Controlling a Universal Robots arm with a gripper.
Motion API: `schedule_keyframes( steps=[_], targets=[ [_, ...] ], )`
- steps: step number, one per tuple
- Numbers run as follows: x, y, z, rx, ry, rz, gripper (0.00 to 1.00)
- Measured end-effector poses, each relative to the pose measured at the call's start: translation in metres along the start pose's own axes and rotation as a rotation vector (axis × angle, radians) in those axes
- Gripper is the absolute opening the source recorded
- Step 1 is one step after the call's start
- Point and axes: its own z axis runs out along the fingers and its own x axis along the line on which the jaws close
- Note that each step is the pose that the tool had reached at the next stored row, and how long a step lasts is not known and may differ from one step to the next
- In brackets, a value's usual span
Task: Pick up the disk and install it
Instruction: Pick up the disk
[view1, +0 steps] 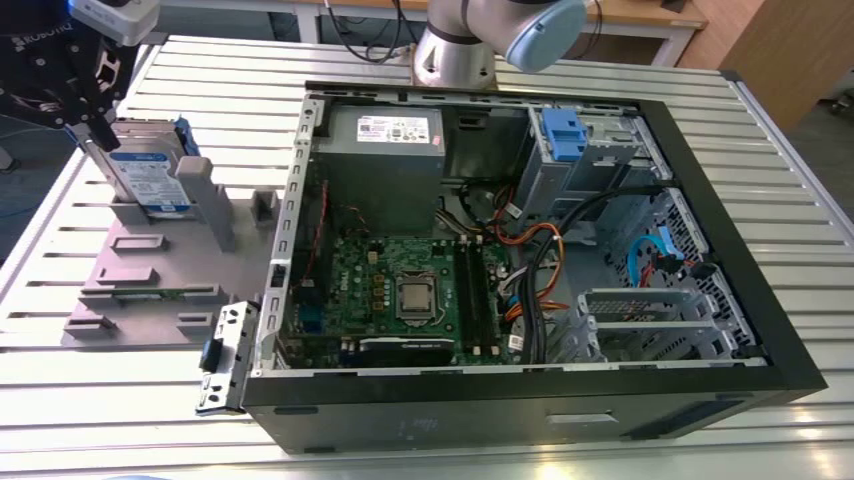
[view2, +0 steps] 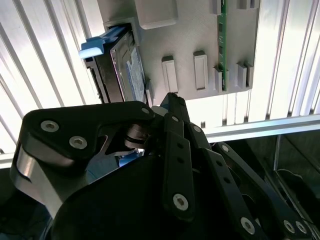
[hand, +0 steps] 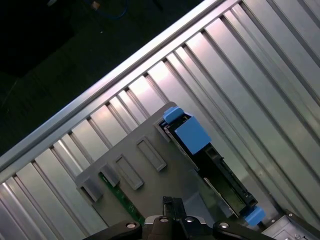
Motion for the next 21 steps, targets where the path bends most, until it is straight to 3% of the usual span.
schedule_keyframes(
  steps=[21],
  targets=[
    [0.0, 0.0, 0.0, 0.0004, 0.0001, -0.033, 0.11]
  ],
)
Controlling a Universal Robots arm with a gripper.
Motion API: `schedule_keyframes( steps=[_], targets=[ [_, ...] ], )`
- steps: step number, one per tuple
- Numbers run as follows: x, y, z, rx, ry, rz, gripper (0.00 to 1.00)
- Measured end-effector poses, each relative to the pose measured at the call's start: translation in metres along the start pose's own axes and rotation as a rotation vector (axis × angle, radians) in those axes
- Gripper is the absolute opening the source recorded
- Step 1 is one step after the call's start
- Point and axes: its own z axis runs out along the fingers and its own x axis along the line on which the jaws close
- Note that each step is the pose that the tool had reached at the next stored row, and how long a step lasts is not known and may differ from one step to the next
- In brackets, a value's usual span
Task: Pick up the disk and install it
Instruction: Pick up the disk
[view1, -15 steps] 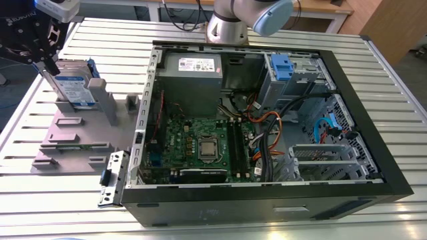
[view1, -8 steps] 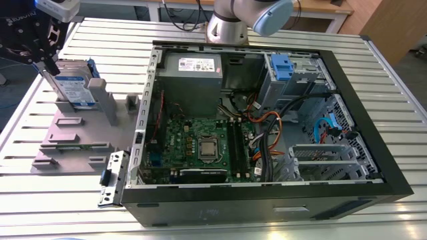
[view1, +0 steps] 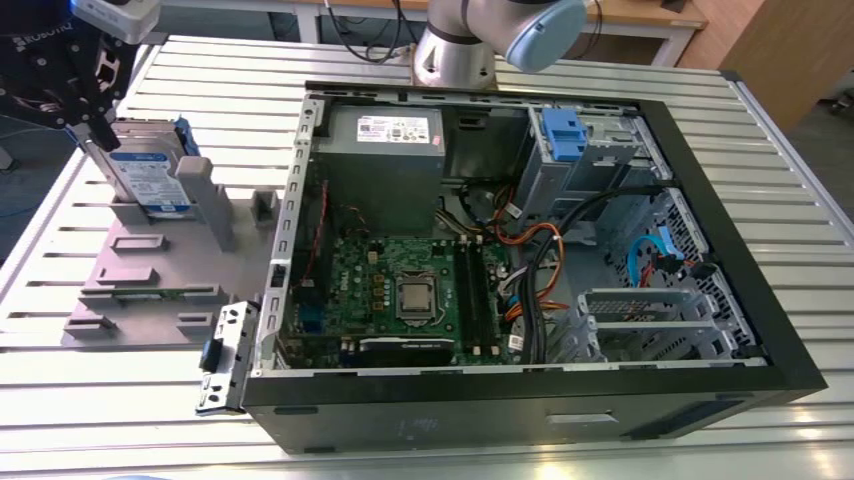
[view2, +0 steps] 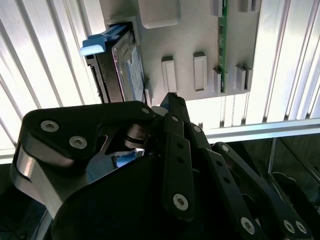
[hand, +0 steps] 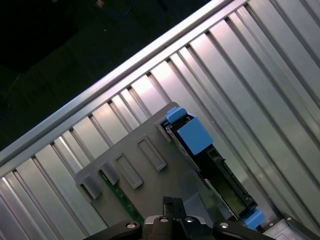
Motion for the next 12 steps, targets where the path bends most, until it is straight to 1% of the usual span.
schedule_keyframes(
  steps=[12],
  targets=[
    [0.0, 0.0, 0.0, 0.0002, 0.0001, -0.018, 0.11]
  ],
)
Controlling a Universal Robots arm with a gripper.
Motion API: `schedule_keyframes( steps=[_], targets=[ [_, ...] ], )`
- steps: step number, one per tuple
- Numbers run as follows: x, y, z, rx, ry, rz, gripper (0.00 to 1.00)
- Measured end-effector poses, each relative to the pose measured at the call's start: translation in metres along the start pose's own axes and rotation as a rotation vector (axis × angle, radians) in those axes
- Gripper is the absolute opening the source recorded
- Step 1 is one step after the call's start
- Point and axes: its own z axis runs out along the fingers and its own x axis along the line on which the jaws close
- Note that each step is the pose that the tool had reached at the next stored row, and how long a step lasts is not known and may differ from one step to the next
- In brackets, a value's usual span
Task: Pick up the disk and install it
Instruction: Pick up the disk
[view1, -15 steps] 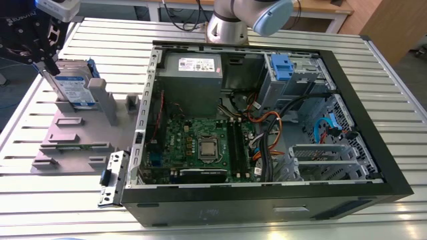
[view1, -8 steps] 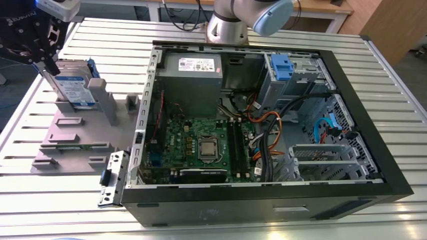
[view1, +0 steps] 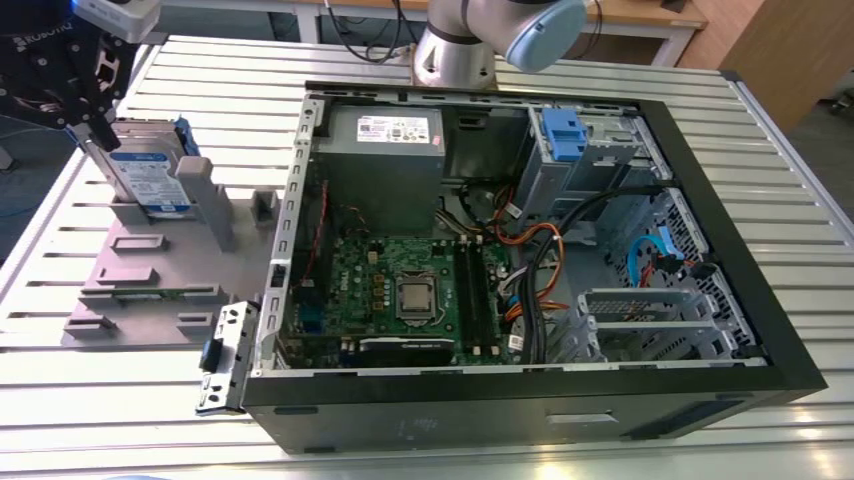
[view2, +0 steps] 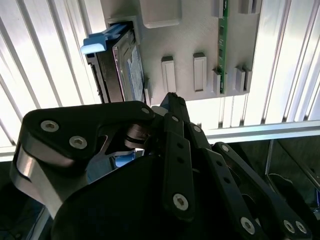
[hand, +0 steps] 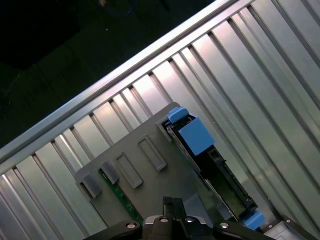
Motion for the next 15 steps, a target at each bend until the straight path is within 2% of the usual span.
schedule_keyframes(
  steps=[15],
  targets=[
    [0.0, 0.0, 0.0, 0.0002, 0.0001, -0.019, 0.11]
  ],
)
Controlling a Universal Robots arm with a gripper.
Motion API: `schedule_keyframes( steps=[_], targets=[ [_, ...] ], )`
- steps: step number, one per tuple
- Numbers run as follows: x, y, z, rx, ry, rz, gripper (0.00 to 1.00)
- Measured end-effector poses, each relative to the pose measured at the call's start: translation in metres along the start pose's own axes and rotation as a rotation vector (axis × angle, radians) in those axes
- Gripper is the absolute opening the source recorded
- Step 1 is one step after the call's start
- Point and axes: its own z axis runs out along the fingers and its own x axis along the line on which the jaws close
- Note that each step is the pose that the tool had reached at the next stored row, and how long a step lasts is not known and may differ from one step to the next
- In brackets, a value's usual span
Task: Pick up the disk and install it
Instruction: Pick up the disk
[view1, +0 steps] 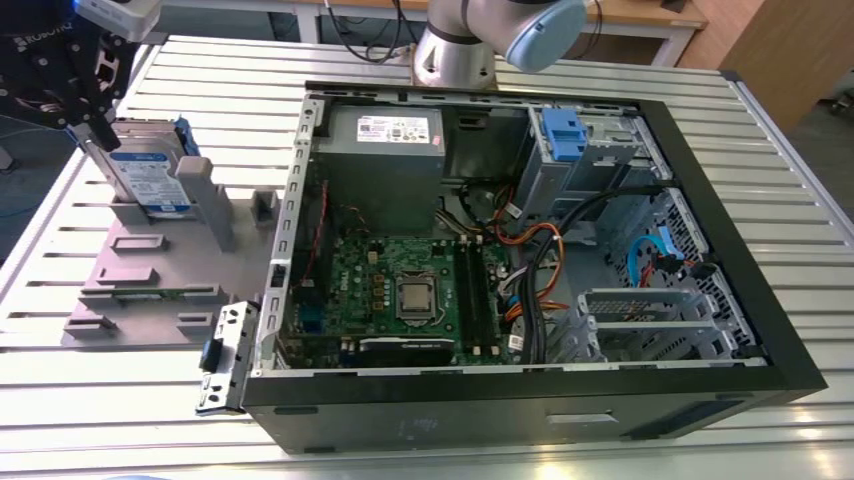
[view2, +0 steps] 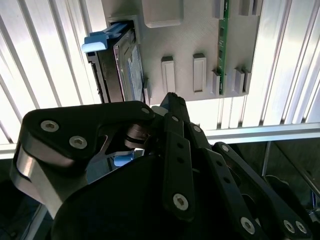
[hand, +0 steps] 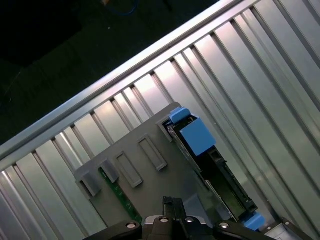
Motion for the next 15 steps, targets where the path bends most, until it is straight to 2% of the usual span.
schedule_keyframes(
  steps=[15],
  targets=[
    [0.0, 0.0, 0.0, 0.0002, 0.0001, -0.019, 0.11]
  ],
)
